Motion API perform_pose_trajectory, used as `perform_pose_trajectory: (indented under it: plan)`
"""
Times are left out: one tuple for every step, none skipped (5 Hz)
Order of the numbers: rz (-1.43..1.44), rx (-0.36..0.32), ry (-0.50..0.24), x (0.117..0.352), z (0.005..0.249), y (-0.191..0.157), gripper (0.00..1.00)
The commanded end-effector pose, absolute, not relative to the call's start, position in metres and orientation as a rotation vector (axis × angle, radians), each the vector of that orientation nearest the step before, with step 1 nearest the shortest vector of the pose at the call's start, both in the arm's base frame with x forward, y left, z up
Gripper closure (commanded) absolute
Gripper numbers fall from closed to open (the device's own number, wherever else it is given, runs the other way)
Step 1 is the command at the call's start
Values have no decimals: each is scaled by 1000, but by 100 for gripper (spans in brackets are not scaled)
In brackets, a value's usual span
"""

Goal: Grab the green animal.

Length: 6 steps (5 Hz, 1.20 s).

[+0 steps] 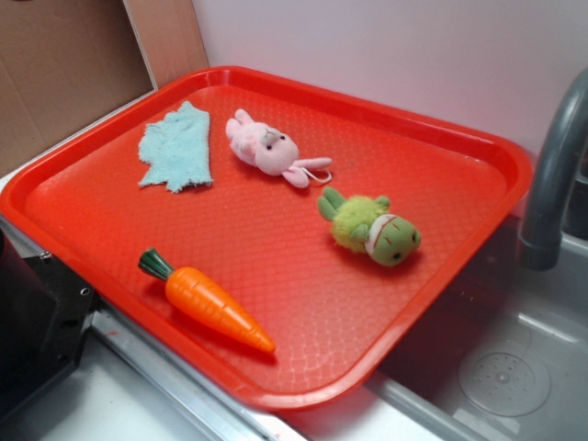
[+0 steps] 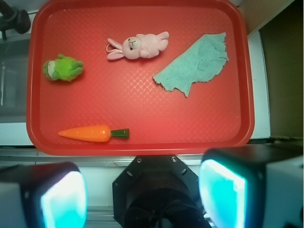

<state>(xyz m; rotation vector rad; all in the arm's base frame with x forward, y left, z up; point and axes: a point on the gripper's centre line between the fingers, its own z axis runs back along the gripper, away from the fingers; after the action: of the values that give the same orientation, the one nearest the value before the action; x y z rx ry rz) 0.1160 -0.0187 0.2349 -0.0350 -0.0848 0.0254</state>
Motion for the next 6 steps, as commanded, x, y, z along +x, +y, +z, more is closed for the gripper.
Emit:
perform_pose_trajectory:
  plan:
    - [25, -35, -85, 116, 235, -19, 0]
    - [-113, -12, -101, 130, 227, -22, 0]
    - [-246, -2, -118, 143, 216, -32, 0]
    - [-482, 4, -174, 159, 204, -49, 0]
    - [-727, 5, -241, 176, 186, -74, 0]
    - [-880, 19, -270, 191, 169, -89, 0]
